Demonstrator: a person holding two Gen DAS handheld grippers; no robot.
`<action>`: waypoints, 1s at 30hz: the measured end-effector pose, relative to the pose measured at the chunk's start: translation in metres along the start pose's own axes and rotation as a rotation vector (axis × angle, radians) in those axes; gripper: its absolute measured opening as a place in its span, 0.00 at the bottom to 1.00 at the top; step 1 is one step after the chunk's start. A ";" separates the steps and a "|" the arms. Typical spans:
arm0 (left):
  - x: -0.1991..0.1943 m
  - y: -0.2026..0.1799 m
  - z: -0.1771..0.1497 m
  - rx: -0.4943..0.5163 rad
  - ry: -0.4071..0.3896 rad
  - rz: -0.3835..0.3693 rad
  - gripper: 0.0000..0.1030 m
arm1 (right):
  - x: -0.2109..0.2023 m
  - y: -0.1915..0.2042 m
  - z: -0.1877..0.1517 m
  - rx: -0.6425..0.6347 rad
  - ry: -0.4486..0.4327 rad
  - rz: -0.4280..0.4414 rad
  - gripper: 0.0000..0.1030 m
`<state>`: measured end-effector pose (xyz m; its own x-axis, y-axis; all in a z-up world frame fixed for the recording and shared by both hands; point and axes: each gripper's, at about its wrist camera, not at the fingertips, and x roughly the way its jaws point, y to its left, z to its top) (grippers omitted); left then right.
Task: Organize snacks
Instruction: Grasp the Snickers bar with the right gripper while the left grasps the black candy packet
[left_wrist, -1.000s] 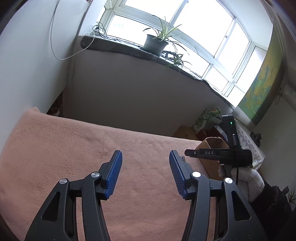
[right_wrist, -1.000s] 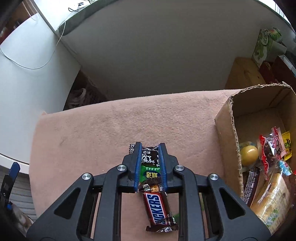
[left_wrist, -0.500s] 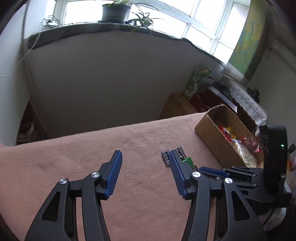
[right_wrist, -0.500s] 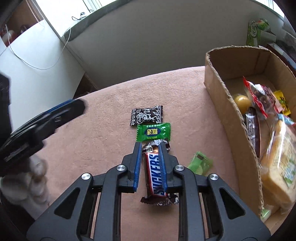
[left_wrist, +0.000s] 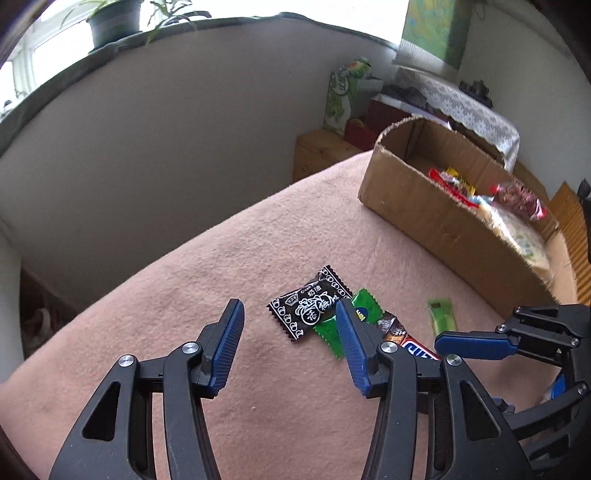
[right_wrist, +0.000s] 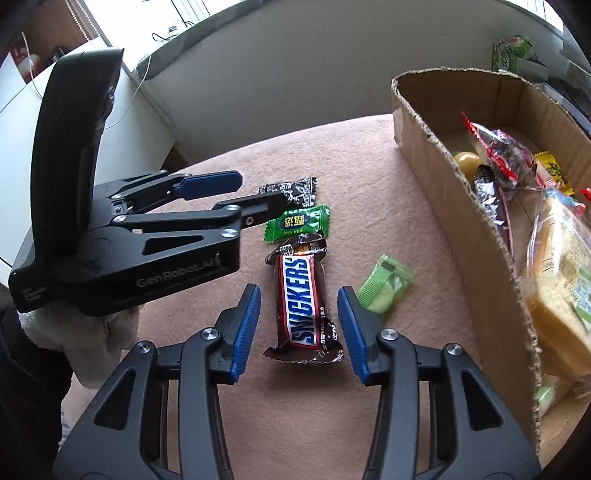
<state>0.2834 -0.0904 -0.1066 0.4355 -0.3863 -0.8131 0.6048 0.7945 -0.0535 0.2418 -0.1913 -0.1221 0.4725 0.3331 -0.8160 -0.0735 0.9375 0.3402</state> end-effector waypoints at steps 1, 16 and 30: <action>0.002 -0.001 0.000 0.013 0.008 0.006 0.48 | 0.001 0.000 0.000 0.001 0.001 0.002 0.44; 0.015 -0.002 0.003 0.010 -0.013 0.039 0.33 | 0.002 0.021 -0.013 -0.057 -0.021 -0.029 0.44; 0.003 0.006 -0.014 -0.035 -0.025 0.070 0.24 | 0.005 0.039 -0.017 -0.141 -0.061 -0.125 0.29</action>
<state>0.2794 -0.0803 -0.1173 0.4927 -0.3404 -0.8009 0.5485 0.8360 -0.0179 0.2267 -0.1509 -0.1210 0.5373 0.2104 -0.8167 -0.1314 0.9774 0.1653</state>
